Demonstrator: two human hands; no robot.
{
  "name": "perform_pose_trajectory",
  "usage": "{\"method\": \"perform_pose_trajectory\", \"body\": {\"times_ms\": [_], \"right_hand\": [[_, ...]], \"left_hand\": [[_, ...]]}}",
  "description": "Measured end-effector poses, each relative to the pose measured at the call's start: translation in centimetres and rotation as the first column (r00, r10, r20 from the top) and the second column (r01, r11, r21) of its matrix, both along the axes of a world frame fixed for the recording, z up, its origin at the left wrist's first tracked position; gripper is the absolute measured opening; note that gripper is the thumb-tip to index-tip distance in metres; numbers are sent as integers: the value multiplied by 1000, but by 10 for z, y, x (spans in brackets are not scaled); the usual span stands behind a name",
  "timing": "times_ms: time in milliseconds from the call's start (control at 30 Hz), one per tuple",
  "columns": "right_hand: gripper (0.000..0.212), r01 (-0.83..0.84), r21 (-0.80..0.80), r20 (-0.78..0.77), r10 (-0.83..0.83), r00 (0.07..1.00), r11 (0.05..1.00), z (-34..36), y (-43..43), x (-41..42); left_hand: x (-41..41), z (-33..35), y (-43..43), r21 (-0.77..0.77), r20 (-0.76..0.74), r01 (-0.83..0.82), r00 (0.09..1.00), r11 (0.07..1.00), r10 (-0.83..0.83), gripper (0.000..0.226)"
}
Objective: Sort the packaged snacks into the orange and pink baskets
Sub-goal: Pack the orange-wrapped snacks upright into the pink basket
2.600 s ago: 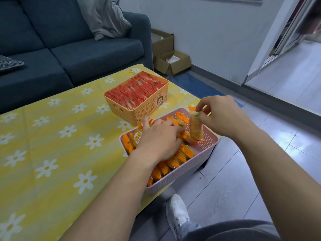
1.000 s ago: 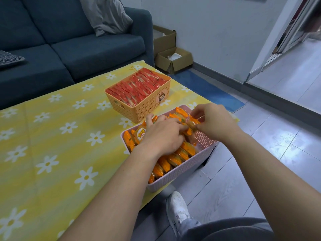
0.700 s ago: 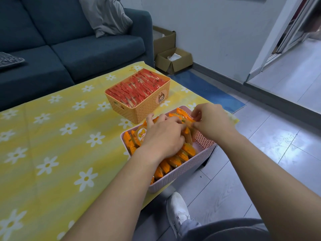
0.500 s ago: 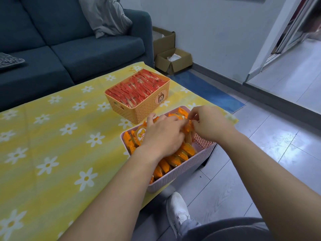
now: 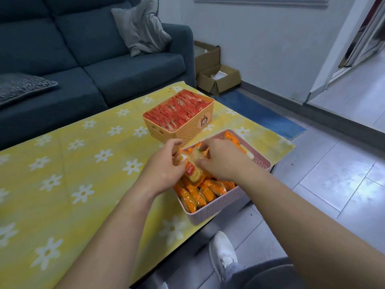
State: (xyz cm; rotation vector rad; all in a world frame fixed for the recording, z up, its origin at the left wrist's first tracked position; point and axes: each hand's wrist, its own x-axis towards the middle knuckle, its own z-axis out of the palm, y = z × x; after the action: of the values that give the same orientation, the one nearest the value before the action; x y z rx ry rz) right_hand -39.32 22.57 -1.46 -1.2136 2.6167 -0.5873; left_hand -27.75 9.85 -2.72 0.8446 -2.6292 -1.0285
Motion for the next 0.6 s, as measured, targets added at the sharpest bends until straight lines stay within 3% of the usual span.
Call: {"method": "perform_pose_trajectory", "body": {"times_ms": [100,233,367,433,600], "right_hand": [[49,52,-12,69,-51,996,999,-4,-3,-3],[64,37,-55,223,-24,974,998,1,2,-9],[44,168,-260,375,-61,925,951,28,30,-30],[36,235,-284,299,-147,943,930,36,53,-46],[32,247,7,71,-247,967,969,25,86,-62]], "left_hand": [[4,3,-2,3,-24,26,999,1000,-26,66],[7,10,-6,96,-134,80,989,992,-66,59],[5,18,-5,290,-298,102,954,952,-11,39],[-3,20,-3,367,-349,78,935,927,59,34],[-33,17,13,466,-378,40,912,884,158,33]]}}
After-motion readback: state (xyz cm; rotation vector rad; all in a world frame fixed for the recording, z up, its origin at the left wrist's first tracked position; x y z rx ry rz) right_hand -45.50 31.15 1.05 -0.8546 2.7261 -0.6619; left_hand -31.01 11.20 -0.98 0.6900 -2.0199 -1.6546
